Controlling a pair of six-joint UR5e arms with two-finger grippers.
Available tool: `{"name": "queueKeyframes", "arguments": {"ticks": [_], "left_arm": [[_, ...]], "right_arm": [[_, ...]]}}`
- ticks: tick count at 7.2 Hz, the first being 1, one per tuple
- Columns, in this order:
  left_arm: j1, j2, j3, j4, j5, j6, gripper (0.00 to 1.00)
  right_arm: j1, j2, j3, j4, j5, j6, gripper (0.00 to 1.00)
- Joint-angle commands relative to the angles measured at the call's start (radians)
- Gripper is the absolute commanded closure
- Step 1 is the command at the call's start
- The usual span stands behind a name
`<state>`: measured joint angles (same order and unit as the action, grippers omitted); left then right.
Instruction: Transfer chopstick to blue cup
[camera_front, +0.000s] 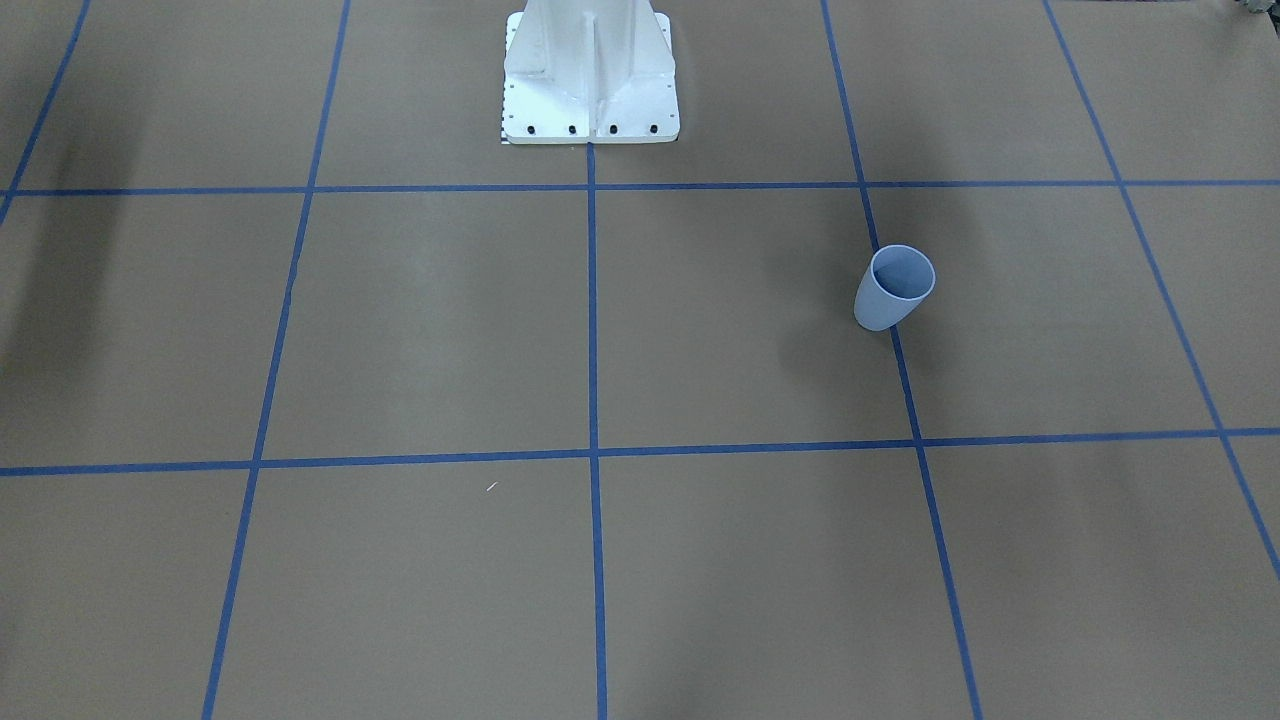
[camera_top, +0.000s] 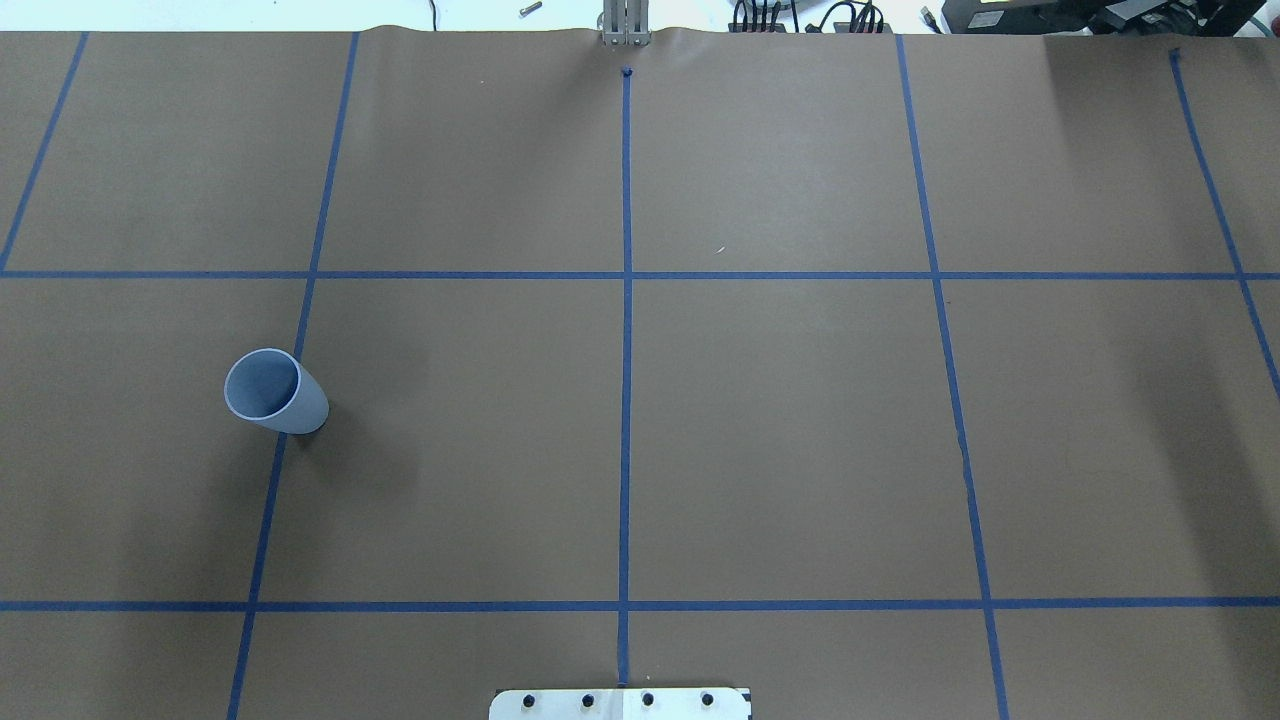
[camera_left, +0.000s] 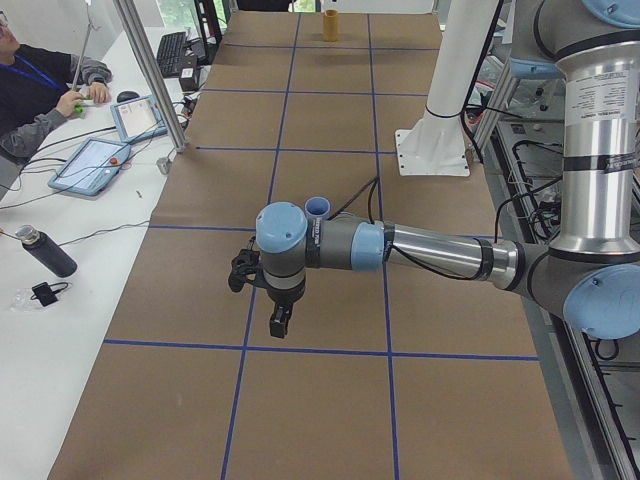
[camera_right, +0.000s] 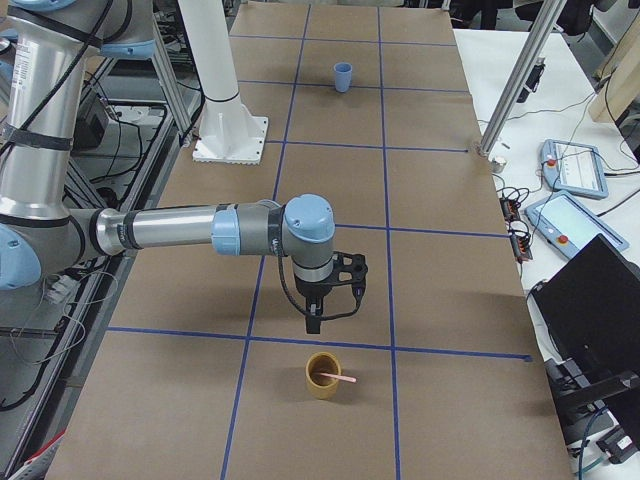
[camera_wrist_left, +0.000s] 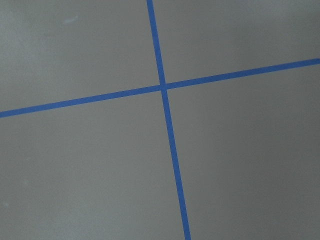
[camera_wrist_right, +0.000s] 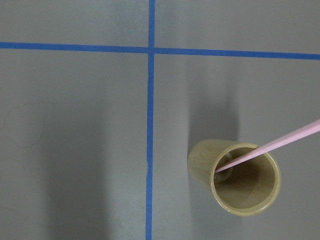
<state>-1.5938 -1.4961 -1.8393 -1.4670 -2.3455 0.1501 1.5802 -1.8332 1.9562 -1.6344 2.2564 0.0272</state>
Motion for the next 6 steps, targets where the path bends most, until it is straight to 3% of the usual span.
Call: {"name": "queueKeyframes", "arguments": {"ticks": [1,3,4,6], "left_arm": [[0.0,-0.027,-0.069,-0.019,-0.002,-0.001,0.01],[0.0,-0.032,-0.048,-0.285,0.002,-0.007,0.01],[0.002,-0.071,0.028,-0.478,0.002,-0.017,0.01],[0.002,-0.122,0.116,-0.501,-0.047,-0.007,0.01]], "right_arm": [[0.0,0.026,0.003,0.004,0.012,-0.001,0.0],[0.0,0.051,-0.008,0.118,0.008,0.013,0.0],[0.001,0.051,-0.049,0.219,0.015,0.014,0.0],[0.003,0.007,-0.103,0.411,0.063,0.007,0.0]]}}
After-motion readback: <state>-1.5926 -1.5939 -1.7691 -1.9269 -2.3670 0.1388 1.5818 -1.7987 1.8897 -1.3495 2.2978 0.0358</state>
